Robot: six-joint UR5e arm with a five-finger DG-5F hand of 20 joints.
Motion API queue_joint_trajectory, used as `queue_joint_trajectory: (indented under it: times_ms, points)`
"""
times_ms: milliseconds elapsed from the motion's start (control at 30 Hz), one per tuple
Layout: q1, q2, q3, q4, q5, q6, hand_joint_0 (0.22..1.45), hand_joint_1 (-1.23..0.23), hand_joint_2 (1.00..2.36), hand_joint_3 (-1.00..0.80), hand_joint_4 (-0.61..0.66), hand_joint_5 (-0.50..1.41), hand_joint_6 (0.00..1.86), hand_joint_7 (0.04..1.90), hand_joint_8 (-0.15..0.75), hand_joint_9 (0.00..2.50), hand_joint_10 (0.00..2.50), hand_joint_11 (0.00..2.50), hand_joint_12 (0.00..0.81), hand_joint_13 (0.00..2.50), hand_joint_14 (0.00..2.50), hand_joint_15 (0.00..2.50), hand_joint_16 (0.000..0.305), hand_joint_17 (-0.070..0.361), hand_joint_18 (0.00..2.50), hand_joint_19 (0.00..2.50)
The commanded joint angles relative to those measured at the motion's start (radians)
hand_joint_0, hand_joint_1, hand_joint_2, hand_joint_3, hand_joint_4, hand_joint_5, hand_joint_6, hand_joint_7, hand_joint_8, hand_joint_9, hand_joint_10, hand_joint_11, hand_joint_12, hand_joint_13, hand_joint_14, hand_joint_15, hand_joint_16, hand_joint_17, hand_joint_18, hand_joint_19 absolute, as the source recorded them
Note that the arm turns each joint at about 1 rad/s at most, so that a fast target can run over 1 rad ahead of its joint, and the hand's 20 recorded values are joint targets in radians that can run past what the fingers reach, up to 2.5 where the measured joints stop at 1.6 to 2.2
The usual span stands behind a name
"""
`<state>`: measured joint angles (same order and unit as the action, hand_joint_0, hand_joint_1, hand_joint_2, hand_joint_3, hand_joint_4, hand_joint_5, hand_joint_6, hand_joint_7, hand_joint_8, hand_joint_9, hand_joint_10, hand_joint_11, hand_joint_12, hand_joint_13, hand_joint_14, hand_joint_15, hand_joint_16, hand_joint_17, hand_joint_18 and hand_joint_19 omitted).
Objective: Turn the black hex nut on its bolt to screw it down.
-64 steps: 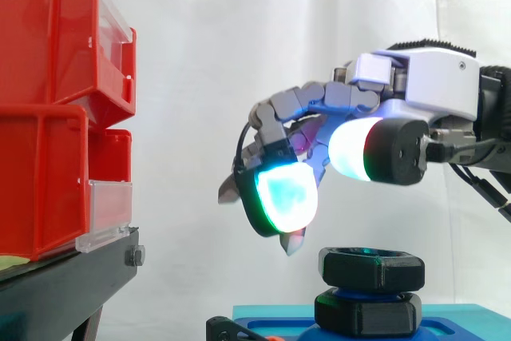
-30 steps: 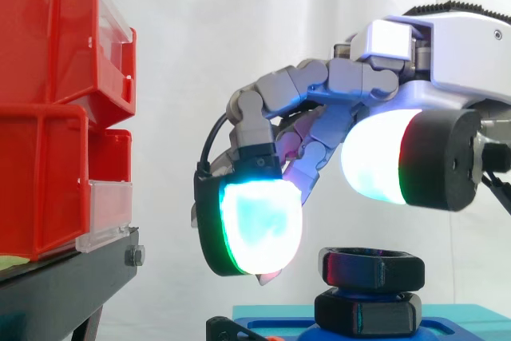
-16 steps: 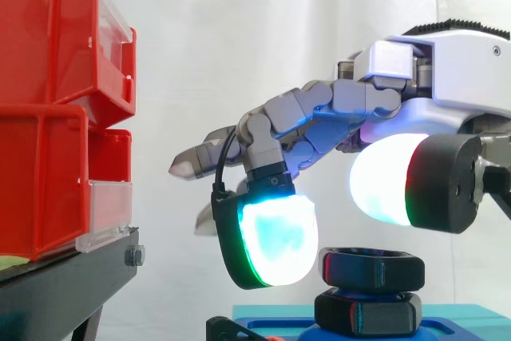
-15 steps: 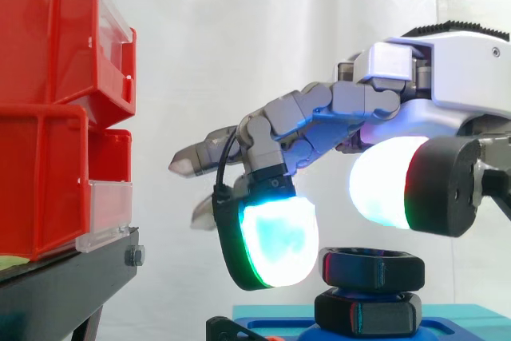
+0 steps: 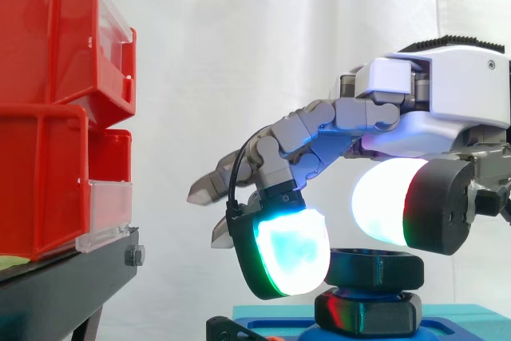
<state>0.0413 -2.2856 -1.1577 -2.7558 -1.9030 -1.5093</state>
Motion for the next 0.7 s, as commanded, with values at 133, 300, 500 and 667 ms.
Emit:
queue_joint_trajectory:
  times_ms: [133, 300, 500, 667]
  points:
    - [-0.012, 0.0, 0.0, 0.002, -0.018, 0.0, 0.49, -0.34, 1.0, -0.5, 0.16, 0.04, 0.5, 1.37, 0.271, 0.79, 0.0, 0.0, 0.39, 0.49, 0.0, 0.12, 0.052, 0.117, 0.27, 0.33]
    - [-0.017, 0.0, 0.0, -0.001, -0.025, -0.002, 0.5, -0.34, 1.0, -0.5, 0.13, 0.05, 0.5, 1.44, 0.268, 0.87, 0.0, 0.03, 0.385, 0.53, 0.0, 0.13, 0.052, 0.116, 0.32, 0.34]
    - [-0.031, 0.0, 0.001, 0.004, -0.037, -0.002, 0.5, -0.34, 1.0, -0.5, 0.13, 0.05, 0.5, 1.46, 0.271, 0.9, 0.0, 0.04, 0.383, 0.56, 0.01, 0.15, 0.051, 0.114, 0.34, 0.35]
    - [-0.047, 0.0, 0.001, 0.002, -0.064, -0.002, 0.5, -0.34, 1.0, -0.5, 0.13, 0.05, 0.5, 1.46, 0.272, 0.91, 0.0, 0.04, 0.384, 0.56, 0.01, 0.15, 0.051, 0.115, 0.35, 0.35]
